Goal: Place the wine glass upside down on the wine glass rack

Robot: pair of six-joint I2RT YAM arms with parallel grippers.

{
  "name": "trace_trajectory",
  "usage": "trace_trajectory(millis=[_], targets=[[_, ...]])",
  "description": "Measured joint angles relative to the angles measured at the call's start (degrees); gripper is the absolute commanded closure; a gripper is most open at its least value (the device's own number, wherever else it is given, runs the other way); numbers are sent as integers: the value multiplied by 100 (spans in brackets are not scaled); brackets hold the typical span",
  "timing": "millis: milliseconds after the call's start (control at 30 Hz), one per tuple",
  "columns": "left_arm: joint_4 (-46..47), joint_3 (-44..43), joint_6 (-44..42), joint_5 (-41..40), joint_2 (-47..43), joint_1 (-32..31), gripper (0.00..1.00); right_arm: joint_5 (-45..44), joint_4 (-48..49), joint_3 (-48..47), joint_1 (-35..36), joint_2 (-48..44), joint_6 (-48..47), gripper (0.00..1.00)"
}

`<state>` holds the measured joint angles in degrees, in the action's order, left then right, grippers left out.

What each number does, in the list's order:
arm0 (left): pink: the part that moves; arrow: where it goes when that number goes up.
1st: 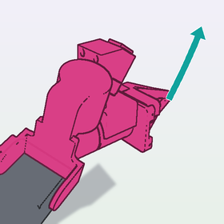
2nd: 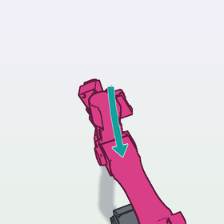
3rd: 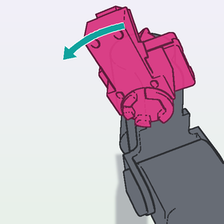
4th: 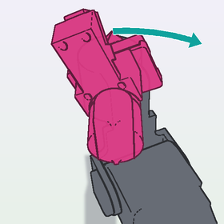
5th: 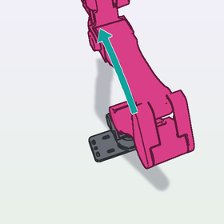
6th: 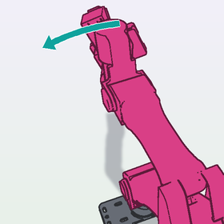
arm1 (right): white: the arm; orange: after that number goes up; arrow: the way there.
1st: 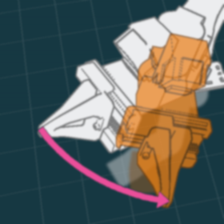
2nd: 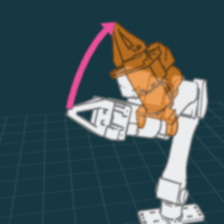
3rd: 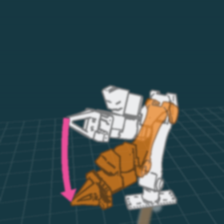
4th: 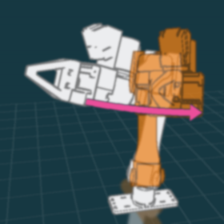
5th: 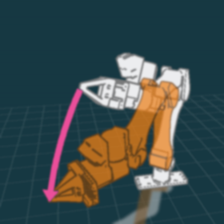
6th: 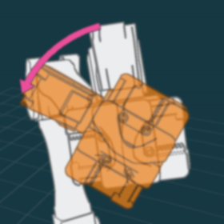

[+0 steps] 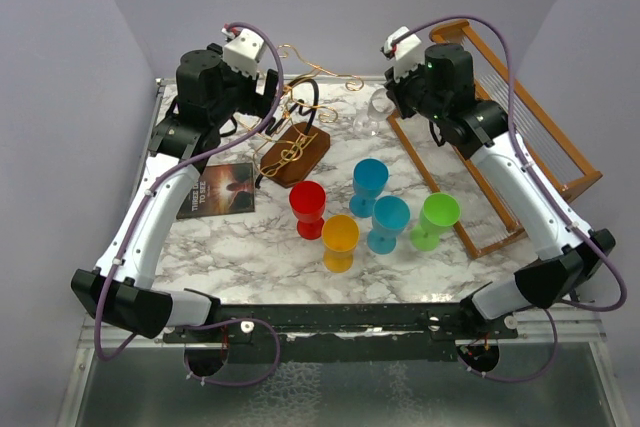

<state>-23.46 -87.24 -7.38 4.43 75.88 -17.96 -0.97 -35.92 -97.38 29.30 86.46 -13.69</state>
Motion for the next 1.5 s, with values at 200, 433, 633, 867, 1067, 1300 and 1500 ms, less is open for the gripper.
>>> trace_trajectory(millis=[200, 433, 633, 867, 1067, 1300, 1500], targets=[[138, -4, 173, 133, 0, 4, 14, -378, -9, 374, -98, -531, -181, 99], [466, -7, 656, 907, 0, 9, 22, -431, -31, 293, -380, -1185, -343, 99], [813, -245, 1401, 1856, 186, 9, 23, 52, 31, -527, -387, -1320, -420, 99], [1484, -306, 2378, 2640, 540, 9, 23, 957, 223, -1213, -387, -1156, -229, 99], [2013, -295, 3123, 3060, 817, 9, 24, 1744, 411, -1296, -387, -949, 197, 99], [2299, -216, 3480, 3200, 859, 9, 37, 2354, 431, -1384, -387, -807, 647, 99], [2240, -127, 3547, 3086, 841, 11, 46, 2520, 479, -1388, -387, -813, 800, 99]])
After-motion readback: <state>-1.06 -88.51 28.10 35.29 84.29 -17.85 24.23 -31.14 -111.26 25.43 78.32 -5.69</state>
